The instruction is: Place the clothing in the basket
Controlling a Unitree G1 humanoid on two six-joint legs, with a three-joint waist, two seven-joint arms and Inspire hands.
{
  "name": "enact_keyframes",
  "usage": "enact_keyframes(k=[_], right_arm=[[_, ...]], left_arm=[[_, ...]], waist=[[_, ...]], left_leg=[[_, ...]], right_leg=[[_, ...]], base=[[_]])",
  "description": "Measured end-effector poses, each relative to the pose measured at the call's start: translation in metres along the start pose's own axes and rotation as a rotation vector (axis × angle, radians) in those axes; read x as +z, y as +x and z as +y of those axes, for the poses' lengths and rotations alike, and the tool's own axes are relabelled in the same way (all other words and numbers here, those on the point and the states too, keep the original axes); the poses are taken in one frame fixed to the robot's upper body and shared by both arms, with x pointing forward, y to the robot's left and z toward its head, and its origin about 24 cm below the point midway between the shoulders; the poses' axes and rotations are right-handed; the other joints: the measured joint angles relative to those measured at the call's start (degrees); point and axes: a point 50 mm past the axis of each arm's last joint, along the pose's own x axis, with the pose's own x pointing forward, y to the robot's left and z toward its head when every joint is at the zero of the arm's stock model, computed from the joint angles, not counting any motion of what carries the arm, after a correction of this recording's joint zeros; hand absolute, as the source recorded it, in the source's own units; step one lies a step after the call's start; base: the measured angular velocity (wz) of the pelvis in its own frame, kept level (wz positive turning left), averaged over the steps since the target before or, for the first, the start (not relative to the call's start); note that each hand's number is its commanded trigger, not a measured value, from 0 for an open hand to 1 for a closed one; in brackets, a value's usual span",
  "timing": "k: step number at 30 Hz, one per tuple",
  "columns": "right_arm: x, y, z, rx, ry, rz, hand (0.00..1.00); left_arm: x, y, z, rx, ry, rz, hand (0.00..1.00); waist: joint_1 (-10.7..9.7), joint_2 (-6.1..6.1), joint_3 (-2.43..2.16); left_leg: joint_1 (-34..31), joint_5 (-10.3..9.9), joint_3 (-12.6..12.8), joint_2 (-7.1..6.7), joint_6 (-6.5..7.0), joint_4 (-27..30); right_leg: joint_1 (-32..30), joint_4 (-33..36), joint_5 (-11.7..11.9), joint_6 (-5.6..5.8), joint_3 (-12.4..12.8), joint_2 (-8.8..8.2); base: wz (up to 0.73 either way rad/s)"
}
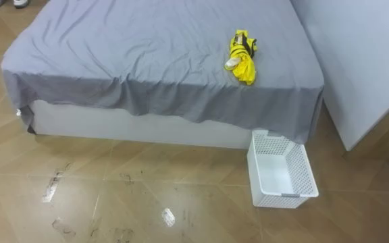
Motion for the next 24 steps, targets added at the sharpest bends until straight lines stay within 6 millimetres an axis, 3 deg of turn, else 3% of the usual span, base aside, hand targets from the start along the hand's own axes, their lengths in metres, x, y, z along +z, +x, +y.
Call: enact_keyframes(k=[11, 14, 17, 20, 21, 22, 23, 24], right_arm=[[-0.001, 0.000, 0.000, 0.010, 0.033, 0.002, 0.00], [-0.001, 0.000, 0.000, 0.017, 0.032, 0.003, 0.00], [-0.003, 0.000, 0.000, 0.027, 0.053, 0.004, 0.00], [-0.005, -0.001, -0.003, 0.019, 0.074, 0.005, 0.00], [-0.005, -0.001, -0.003, 0.016, 0.082, 0.006, 0.00], [-0.007, -0.002, -0.003, 0.015, 0.113, 0.010, 0.00], [-0.008, -0.002, -0.004, 0.011, 0.124, 0.010, 0.00], [-0.009, -0.002, -0.007, -0.002, 0.141, 0.011, 0.00]], left_arm=[[-0.005, 0.000, 0.002, -0.002, -0.028, 0.033, 0.00], [-0.009, 0.000, 0.003, -0.018, -0.102, 0.058, 0.00], [-0.007, 0.001, 0.009, -0.038, -0.192, 0.055, 0.00], [-0.006, 0.001, 0.013, -0.027, -0.276, 0.048, 0.00], [-0.007, 0.001, 0.015, -0.022, -0.316, 0.049, 0.00], [-0.007, 0.001, 0.016, -0.019, -0.361, 0.042, 0.00], [-0.005, 0.001, 0.015, -0.023, -0.378, 0.031, 0.00], [-0.001, 0.001, 0.013, -0.036, -0.396, 0.012, 0.00]], waist=[[-0.5, 0.07, -0.06], [-0.4, 0.14, 0.04], [0.0, -0.16, 0.15], [0.3, -0.57, 0.28], [0.3, 0.03, 0.23], [0.0, -0.25, 0.38], [-0.1, -0.32, 0.38], [0.1, -0.49, 0.35]], left_leg=[[-0.1, -0.5, -0.1, 0.37, -0.24, 0.7], [-0.7, -2.3, 0.1, 1.22, -0.67, 4.0], [-5.0, -6.0, 0.8, 3.57, -2.13, 15.6], [-10.2, -5.8, 1.8, 5.42, -2.36, 28.3], [-12.8, -5.0, 1.6, 6.79, -2.18, 34.1], [-16.1, -3.9, 1.1, 7.31, -1.20, 39.1], [-17.2, -4.3, 0.8, 6.59, -0.94, 38.7], [-19.7, -4.9, 0.7, 4.38, -0.42, 33.7]], right_leg=[[-0.2, 0.1, -0.4, -0.20, -0.8, 0.11], [-0.1, 1.4, -1.3, -0.63, -0.8, 0.51], [-1.1, 5.7, -4.6, -1.72, -1.7, 1.32], [-1.2, 7.9, -6.4, -2.93, -1.6, 1.61], [-0.8, 8.2, -6.6, -3.22, -1.2, 2.47], [0.3, 8.3, -7.4, -4.10, -0.1, 2.90], [0.6, 8.4, -7.5, -4.17, 0.0, 2.67], [0.5, 8.6, -8.1, -4.15, 0.1, 1.71]], base=[[0.01], [-0.04], [0.01], [0.01], [0.04], [0.06], [0.05], [-0.07]])
